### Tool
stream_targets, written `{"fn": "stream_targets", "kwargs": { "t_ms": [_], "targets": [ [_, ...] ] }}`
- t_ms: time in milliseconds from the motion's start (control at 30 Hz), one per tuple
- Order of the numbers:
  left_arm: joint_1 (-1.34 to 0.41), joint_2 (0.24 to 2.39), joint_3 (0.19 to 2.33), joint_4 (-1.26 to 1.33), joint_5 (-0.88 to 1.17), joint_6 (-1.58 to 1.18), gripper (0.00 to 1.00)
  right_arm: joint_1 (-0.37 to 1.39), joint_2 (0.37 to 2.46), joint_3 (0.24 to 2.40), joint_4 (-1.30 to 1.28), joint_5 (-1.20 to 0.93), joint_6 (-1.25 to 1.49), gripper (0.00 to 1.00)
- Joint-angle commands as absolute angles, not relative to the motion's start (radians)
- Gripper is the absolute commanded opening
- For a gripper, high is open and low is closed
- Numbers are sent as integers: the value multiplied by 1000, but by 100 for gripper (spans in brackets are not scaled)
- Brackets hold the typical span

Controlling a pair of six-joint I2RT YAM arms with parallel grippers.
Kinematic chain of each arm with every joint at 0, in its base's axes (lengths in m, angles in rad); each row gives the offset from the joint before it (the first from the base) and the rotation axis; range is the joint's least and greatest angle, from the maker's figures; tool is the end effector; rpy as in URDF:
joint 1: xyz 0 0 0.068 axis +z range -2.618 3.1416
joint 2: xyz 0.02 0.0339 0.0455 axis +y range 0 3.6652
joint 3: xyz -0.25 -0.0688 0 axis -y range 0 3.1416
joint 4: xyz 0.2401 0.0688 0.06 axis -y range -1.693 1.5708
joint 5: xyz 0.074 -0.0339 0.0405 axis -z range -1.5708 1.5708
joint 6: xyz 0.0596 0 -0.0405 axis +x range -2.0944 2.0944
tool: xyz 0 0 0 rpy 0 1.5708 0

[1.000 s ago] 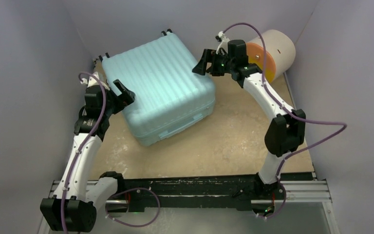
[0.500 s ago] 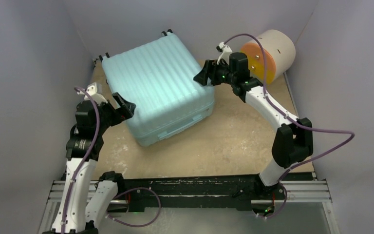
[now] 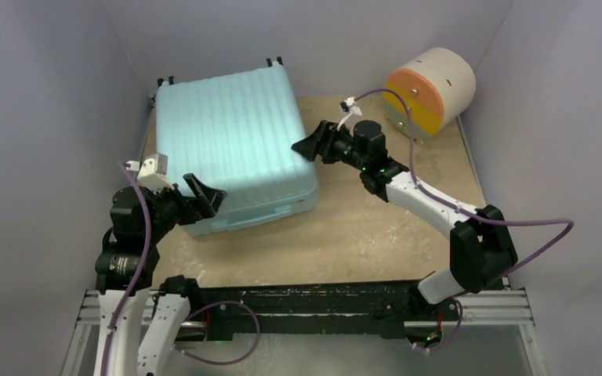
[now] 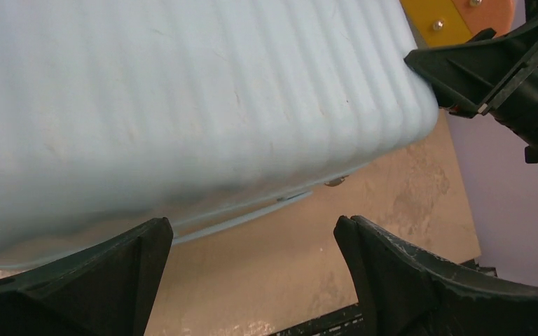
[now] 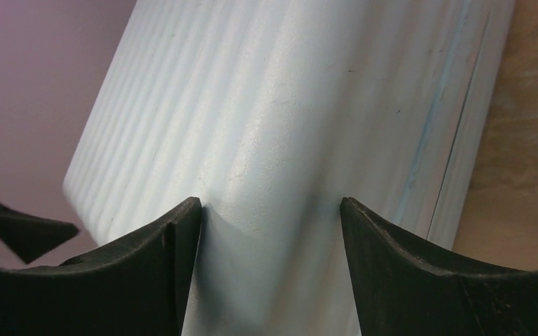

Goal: Pack the luggage
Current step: Zip the luggage at the center of the board.

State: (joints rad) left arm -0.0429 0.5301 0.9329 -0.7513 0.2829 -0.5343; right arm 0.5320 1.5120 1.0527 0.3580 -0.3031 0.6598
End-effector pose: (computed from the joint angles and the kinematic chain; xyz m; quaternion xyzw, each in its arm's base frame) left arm 0.1242 -0.0220 0.3444 -0.1188 0.8061 -0.2724 0.5117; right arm 0.3162 0.2067 0.2972 -0.0542 0.7385 0.4647 0.4856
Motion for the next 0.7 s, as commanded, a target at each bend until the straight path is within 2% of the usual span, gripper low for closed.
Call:
{"fn": "stream_targets", "kwargs": {
  "t_ms": [0,100,233,333,467,667],
  "targets": [
    [-49,523,866,-758,409,-574,99,727,1587,981,182,-502,822,73],
    [-57,530,874,-759,441,-580,100,733,1579,982,180,-476,813,76],
    [-71,542,907,-756,456,-583,100,733,1434,927,157,-271,715,80],
    [-75,542,907,-743,444,-582,99,735,1275,805,215,-154,596,81],
    [-75,542,905,-688,420,-587,99,751,1109,606,291,-113,421,80],
    [-75,566,912,-582,393,-619,99,877,1046,454,463,5,300,78]
  ]
}}
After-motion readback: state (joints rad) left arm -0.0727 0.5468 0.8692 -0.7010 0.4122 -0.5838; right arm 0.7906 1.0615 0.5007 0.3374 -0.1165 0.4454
